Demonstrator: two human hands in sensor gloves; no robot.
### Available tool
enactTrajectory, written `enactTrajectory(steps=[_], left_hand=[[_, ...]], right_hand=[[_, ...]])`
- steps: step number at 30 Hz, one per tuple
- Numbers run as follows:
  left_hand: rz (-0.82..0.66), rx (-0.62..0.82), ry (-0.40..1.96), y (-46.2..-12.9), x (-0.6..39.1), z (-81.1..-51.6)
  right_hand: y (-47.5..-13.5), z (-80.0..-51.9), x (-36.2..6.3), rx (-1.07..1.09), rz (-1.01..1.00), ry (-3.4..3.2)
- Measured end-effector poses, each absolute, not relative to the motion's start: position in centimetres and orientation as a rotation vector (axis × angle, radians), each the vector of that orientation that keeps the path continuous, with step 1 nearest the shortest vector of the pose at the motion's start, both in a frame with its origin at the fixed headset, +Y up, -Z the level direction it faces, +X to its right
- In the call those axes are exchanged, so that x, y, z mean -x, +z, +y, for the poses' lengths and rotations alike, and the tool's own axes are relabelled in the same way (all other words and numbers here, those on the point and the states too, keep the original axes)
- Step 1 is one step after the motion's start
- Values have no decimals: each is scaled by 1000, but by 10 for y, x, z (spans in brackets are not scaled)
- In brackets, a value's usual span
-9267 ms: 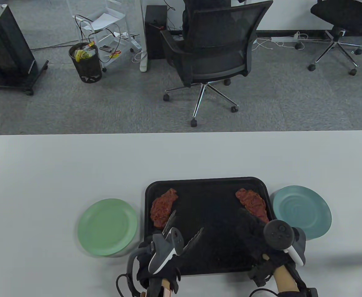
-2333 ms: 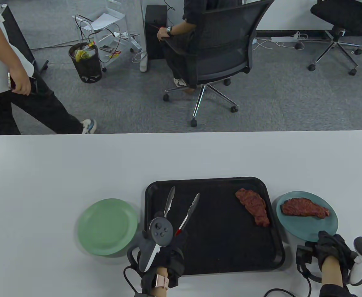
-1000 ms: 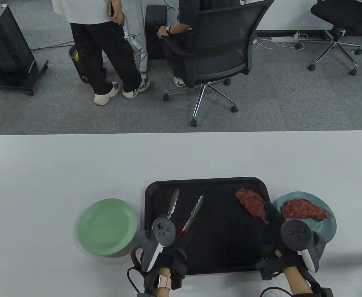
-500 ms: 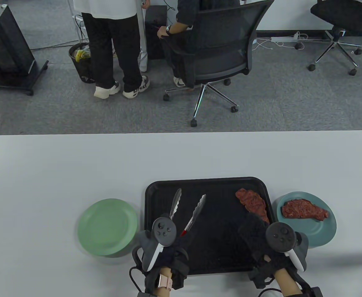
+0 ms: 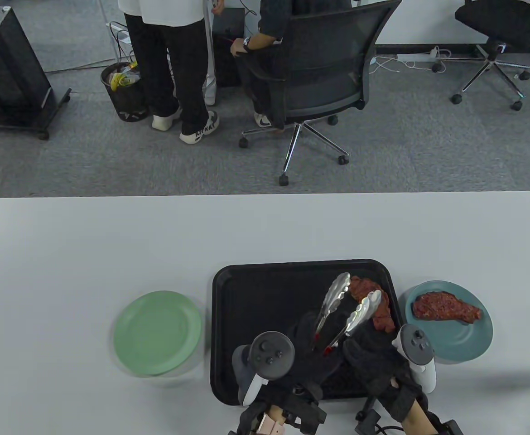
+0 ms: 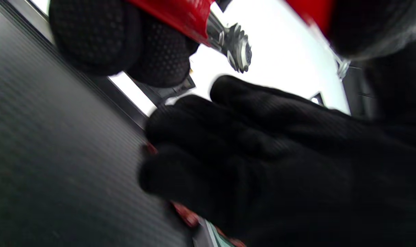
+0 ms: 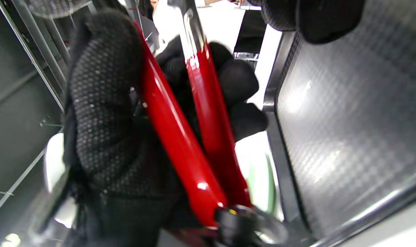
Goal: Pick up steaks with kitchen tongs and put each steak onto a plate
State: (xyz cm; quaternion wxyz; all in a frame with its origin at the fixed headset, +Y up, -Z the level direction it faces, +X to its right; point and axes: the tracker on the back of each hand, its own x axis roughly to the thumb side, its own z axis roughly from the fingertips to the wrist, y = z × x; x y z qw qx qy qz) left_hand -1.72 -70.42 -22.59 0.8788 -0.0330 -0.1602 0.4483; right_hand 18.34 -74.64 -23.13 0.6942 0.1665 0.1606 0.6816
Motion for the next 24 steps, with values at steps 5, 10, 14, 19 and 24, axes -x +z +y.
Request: enactTrajectory(steps=[5, 10, 14, 19, 24], left_hand=[[-402, 125, 997, -225, 9, -709], [-424, 149, 976, -225, 7, -709], [-435, 104, 910, -222, 4, -702], [-389, 20, 844, -221, 11, -695], [-166, -42, 826, -228, 40, -699]], right_hand=[[-232, -749, -186, -412, 417, 1452], [-233, -751, -189, -357, 348, 1451], [-233, -754, -191, -280, 312, 1346], [-236, -749, -202, -243, 246, 1554], [-233, -733, -211, -160, 106, 1949]])
